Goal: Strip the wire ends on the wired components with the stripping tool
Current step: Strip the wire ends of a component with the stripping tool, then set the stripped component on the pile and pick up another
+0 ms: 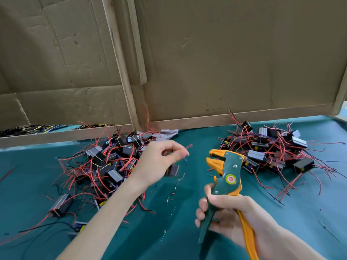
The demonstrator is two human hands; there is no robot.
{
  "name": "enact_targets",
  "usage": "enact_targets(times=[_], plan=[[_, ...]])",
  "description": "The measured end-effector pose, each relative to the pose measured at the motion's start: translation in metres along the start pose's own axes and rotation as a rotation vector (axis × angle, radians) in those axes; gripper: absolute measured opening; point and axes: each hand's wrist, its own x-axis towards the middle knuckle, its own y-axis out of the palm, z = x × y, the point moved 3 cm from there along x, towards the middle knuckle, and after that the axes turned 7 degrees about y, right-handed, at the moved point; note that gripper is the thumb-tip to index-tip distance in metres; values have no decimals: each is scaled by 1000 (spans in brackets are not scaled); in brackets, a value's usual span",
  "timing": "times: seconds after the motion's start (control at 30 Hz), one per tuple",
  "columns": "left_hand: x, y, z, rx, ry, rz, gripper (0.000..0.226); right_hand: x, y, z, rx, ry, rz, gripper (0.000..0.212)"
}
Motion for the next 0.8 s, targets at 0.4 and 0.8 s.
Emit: enact_targets(times=[0.4,0.8], plan=[[104,129,-102,-114,188,194,28,4,-17,7,195,72,-76,53],[92,9,37,683,-202,121,35,12,-22,3,143,88,-45,33]])
